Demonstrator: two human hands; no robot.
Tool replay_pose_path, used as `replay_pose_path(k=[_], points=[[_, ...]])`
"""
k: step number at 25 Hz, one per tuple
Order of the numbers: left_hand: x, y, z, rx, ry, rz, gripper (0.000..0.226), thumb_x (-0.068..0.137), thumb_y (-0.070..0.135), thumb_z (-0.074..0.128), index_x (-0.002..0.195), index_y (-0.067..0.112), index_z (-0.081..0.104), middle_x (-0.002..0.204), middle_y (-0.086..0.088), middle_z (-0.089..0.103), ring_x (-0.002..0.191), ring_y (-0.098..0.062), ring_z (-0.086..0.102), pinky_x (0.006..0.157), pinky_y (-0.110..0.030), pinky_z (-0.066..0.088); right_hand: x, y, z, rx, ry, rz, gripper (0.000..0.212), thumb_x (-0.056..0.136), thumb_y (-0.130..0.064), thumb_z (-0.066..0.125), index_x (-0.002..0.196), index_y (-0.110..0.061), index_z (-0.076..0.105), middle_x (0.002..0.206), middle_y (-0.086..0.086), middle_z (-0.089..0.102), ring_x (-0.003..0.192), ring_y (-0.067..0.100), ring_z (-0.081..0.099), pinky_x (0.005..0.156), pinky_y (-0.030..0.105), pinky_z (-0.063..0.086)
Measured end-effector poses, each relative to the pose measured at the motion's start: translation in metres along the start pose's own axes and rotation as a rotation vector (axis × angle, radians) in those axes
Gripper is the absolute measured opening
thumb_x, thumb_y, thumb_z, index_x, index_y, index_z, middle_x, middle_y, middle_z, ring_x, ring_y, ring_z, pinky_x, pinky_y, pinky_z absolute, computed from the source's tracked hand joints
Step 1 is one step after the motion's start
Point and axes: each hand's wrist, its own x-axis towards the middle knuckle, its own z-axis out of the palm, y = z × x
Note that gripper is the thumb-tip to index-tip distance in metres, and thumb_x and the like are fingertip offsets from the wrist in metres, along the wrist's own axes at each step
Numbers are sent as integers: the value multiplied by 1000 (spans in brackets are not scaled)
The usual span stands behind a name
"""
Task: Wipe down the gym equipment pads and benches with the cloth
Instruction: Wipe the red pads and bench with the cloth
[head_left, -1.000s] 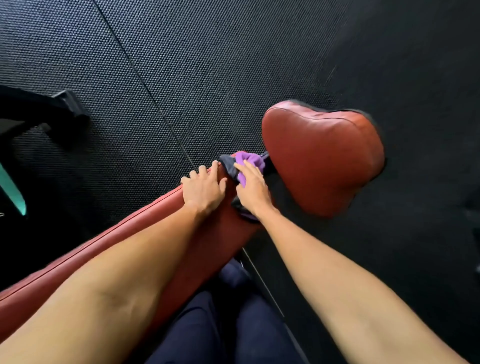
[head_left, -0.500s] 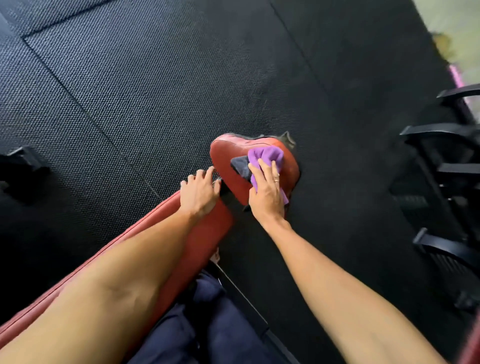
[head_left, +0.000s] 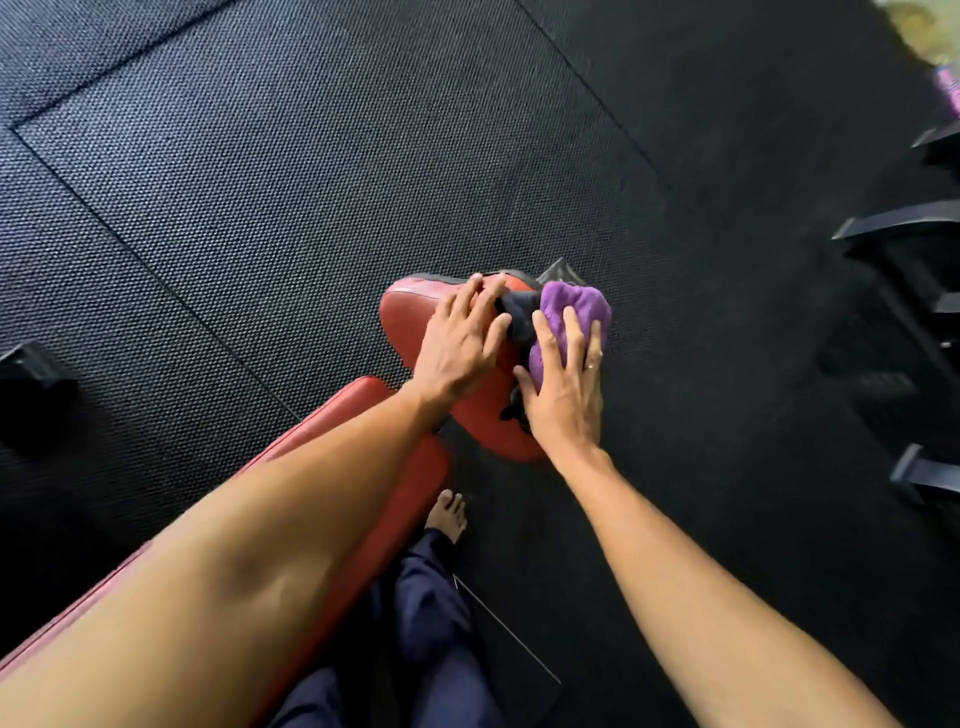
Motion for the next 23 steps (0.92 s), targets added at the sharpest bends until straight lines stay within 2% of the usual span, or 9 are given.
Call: replay_pose_path(k=[4, 7, 11, 14, 16, 17, 19, 21, 23], points=[[16, -16, 30, -6, 133, -8, 64, 105, 56, 18, 153, 20, 40, 159, -7, 39, 149, -26, 32, 120, -50, 26, 19, 2, 15, 16, 128, 12, 76, 89, -42, 72, 156, -25, 39, 167, 13, 23, 154, 42, 16, 119, 58, 29], [17, -16, 44, -36, 241, -20, 64, 105, 57, 14, 152, 23, 40, 158, -4, 41, 147, -25, 36, 117, -54, 29, 21, -4, 25, 48, 220, 48, 75, 87, -36, 75, 154, -22, 44, 165, 14, 29, 153, 42, 20, 118, 58, 30], [16, -10, 59, -8, 351, -56, 66, 103, 60, 16, 150, 21, 43, 155, -6, 42, 141, -29, 40, 113, -59, 27, 3, 2, 41, 139, 294, 112, 71, 94, -35, 72, 156, -18, 41, 165, 16, 27, 154, 41, 19, 123, 52, 26], [18, -9, 64, 31, 350, -58, 73, 99, 68, 22, 149, 19, 42, 152, -8, 43, 138, -32, 40, 114, -61, 23, -46, 18, 71, 247, 237, 255, 82, 97, -38, 70, 161, -17, 24, 165, 22, 21, 152, 42, 23, 119, 55, 34], [18, -11, 64, 36, 345, -56, 74, 98, 70, 23, 149, 20, 41, 151, -7, 43, 137, -32, 39, 113, -62, 23, -88, 29, 82, 246, 108, 357, 90, 98, -40, 64, 164, -27, 4, 166, 20, 18, 152, 40, 23, 114, 57, 39], [17, -11, 64, 38, 344, -55, 74, 98, 70, 23, 149, 20, 41, 151, -7, 43, 137, -31, 39, 113, -62, 23, -102, 34, 84, 243, 69, 361, 89, 99, -39, 61, 163, -29, 0, 167, 19, 16, 153, 39, 21, 113, 58, 39], [18, -11, 65, 42, 346, -57, 73, 98, 70, 22, 149, 21, 40, 151, -7, 43, 137, -30, 39, 114, -61, 23, -100, 33, 81, 327, 76, 350, 82, 100, -36, 58, 164, -24, 7, 167, 18, 15, 154, 38, 19, 114, 59, 38], [19, -12, 65, 44, 353, -54, 71, 98, 69, 23, 148, 22, 39, 150, -8, 44, 136, -30, 40, 113, -60, 24, -67, 16, 73, 418, 198, 353, 73, 102, -30, 60, 161, -12, 22, 167, 20, 18, 155, 38, 17, 117, 58, 33], [19, -11, 65, 58, 370, -55, 70, 98, 69, 23, 147, 22, 38, 149, -8, 45, 135, -30, 41, 112, -60, 26, -32, -4, 67, 391, 325, 356, 69, 102, -28, 63, 158, -5, 30, 165, 23, 22, 155, 41, 15, 121, 58, 27]])
